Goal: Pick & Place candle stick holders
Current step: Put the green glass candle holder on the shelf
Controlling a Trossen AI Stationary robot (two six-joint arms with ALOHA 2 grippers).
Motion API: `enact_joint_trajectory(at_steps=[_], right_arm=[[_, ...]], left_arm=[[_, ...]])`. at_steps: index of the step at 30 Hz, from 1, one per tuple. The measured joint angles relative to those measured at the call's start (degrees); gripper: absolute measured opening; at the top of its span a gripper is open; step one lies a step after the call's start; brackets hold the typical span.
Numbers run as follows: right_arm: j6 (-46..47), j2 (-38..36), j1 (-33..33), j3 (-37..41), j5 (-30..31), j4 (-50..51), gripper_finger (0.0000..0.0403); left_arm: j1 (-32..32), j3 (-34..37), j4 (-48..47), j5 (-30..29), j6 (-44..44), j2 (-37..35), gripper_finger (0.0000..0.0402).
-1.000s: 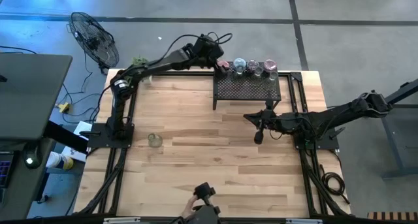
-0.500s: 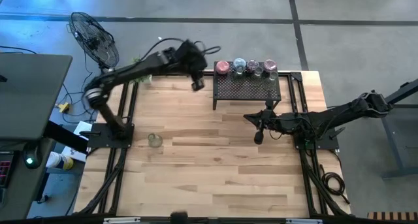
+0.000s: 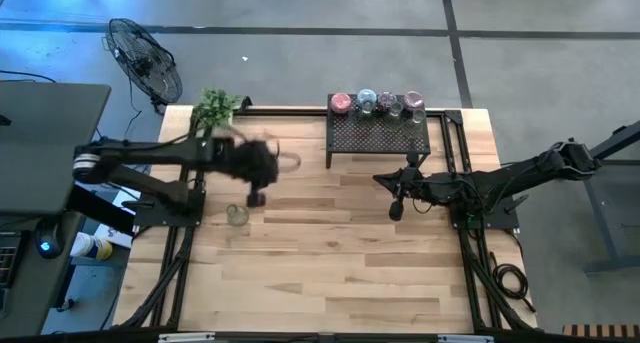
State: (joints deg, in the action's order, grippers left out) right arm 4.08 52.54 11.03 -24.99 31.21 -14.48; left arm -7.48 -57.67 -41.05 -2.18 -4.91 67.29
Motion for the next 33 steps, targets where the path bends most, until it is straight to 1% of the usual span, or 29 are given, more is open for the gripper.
enact_joint_trajectory(at_steps=[2,4,9,13,16,20,24,27,30,33], right_arm=[[0.08,0.01,0.02,0.0,0.01,0.0,0.0002],[0.12,0.01,0.01,0.0,0.03,-0.01,0.0001],[0.41,0.01,0.0,0.0,-0.03,0.0,0.0002],[0.9,0.81,0.0,0.0,-0.05,-0.02,0.0001],[0.96,2.12,0.0,0.0,0.01,-0.62,0.0002],[0.47,4.08,-0.08,0.02,-0.08,-2.66,0.0001],[-0.15,5.48,-0.15,0.02,-0.75,-4.17,0.0002],[-0.1,5.63,-0.15,0.02,-1.77,-4.23,0.0001],[-0.09,5.63,-0.15,0.02,-2.21,-4.24,0.0001],[-0.04,5.63,-0.15,0.02,-2.22,-4.24,0.0002]], left_arm=[[4.54,-0.18,-6.86,-4.53,3.51,-1.39,0.0009],[8.3,-0.3,-11.55,-6.1,9.9,-3.11,0.0004],[15.1,-0.33,-21.45,-6.92,32.22,-6.19,0.0014],[19.76,-0.37,-27.89,-5.6,44.39,-7.02,0.0033],[23.28,-0.37,-31.76,-5.61,50.19,-6.54,0.0072],[26.6,-0.37,-33.92,-7.69,55.5,-5.14,0.0151],[27.11,-0.37,-33.88,-8.83,59.7,-3.61,0.024],[27.02,0.44,-33.76,-8.85,60.72,-2.41,0.0296],[27.02,2.55,-33.5,-8.93,60.74,-1.45,0.0335],[27.01,5.29,-32.09,-8.93,61.92,-1.51,0.0353]])
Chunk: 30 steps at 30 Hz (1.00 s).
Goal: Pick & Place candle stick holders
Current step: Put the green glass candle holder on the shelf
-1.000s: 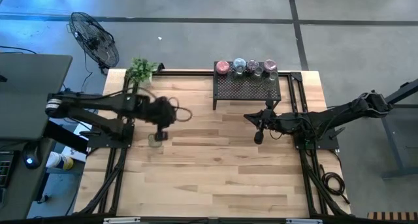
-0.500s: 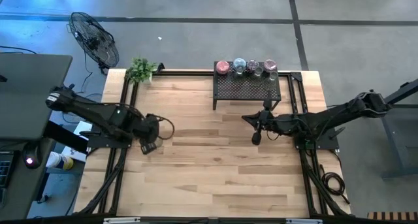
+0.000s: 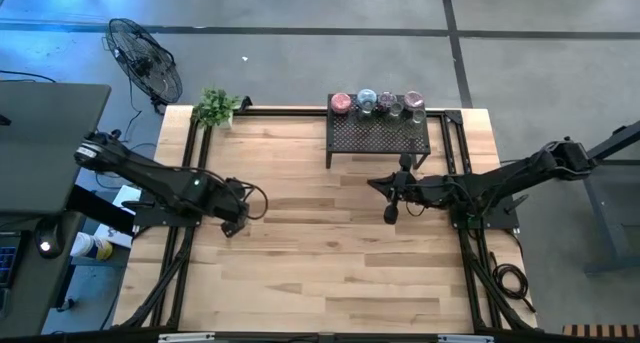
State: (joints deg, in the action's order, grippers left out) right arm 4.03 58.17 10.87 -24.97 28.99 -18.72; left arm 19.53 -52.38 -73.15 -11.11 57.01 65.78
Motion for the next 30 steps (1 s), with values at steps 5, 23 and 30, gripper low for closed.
enact_joint_trajectory(at_steps=[5,23,30], right_arm=[[-0.02,0.0,0.02,0.0,-0.24,0.0,0.0001],[0.0,0.0,0.02,0.0,-0.24,0.0,0.0002],[0.0,0.0,0.02,0.0,-0.24,0.02,0.0002]], left_arm=[[0.0,3.01,1.43,-0.17,-0.43,-0.33,0.0355],[-0.02,8.78,9.64,-2.31,-4.78,-0.44,0.0273],[-0.02,7.83,9.14,-0.02,-7.12,-0.42,0.0164]])
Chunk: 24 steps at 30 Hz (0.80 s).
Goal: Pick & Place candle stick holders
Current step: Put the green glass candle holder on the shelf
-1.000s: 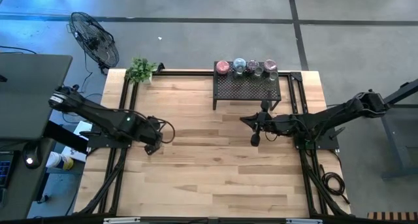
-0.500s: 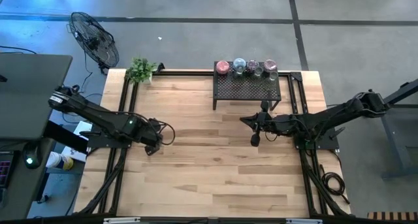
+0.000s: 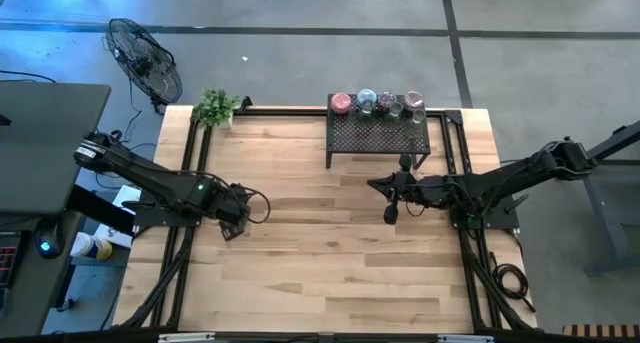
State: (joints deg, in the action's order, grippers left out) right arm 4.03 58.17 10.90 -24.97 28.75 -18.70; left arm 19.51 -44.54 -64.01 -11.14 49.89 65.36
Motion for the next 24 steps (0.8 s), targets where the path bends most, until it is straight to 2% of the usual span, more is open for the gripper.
enact_joint_trajectory(at_steps=[3,7,13,17,24], right_arm=[[0.0,0.0,0.0,0.0,0.0,-0.02,0.0001],[0.01,0.0,0.0,0.0,0.0,-0.01,0.0002],[0.02,0.0,0.0,0.0,0.0,-0.2,0.0001],[0.02,0.0,0.02,0.0,0.0,-0.43,0.0002],[0.0,0.0,0.0,0.0,0.0,-0.41,0.0002]], left_arm=[[0.0,-3.66,-2.37,-0.34,-1.63,0.0,0.0163],[-0.75,-12.08,-7.09,-5.82,-5.09,0.0,0.0163],[-11.24,-27.58,-8.2,-8.48,-18.88,2.36,0.0163],[-21.27,-38.58,-7.08,-8.64,-32.08,8.46,0.0163],[-32.98,-58.4,-2.12,-1.77,-50.1,25.51,0.0163]])
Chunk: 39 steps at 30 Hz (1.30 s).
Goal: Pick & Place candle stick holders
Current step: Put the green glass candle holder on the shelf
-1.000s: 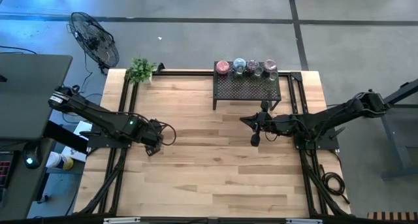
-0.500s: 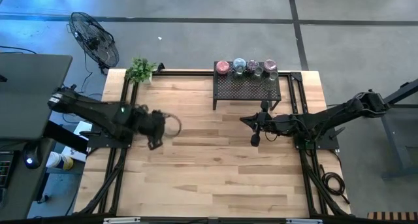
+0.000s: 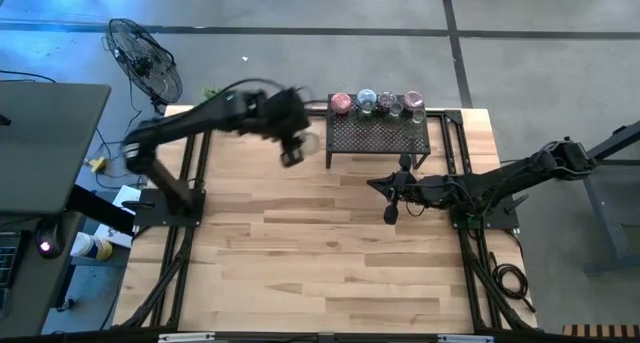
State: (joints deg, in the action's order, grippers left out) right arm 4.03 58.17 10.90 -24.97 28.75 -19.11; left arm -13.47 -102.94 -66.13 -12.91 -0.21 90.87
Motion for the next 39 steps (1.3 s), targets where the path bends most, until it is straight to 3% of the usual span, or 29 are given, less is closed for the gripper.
enact_joint_trajectory(at_steps=[6,12,21,39], right_arm=[[-0.04,0.0,0.0,0.0,-0.02,0.46,0.0001],[-0.17,0.0,0.0,0.0,-0.02,0.7,0.0001],[-0.13,-0.02,0.01,0.0,-0.04,0.88,0.0001],[-0.2,-0.02,0.02,0.0,-0.03,0.9,0.0002]], left_arm=[[-4.57,-13.46,0.19,3.63,-6.05,13.36,0.0163],[-5.42,-20.48,2.52,4.42,-7.9,21.91,0.0163],[-5.63,-20.93,7.48,-0.81,-10.11,26.31,0.0163],[-6.79,-20.91,9.86,-0.85,-9.88,26.47,0.0163]])
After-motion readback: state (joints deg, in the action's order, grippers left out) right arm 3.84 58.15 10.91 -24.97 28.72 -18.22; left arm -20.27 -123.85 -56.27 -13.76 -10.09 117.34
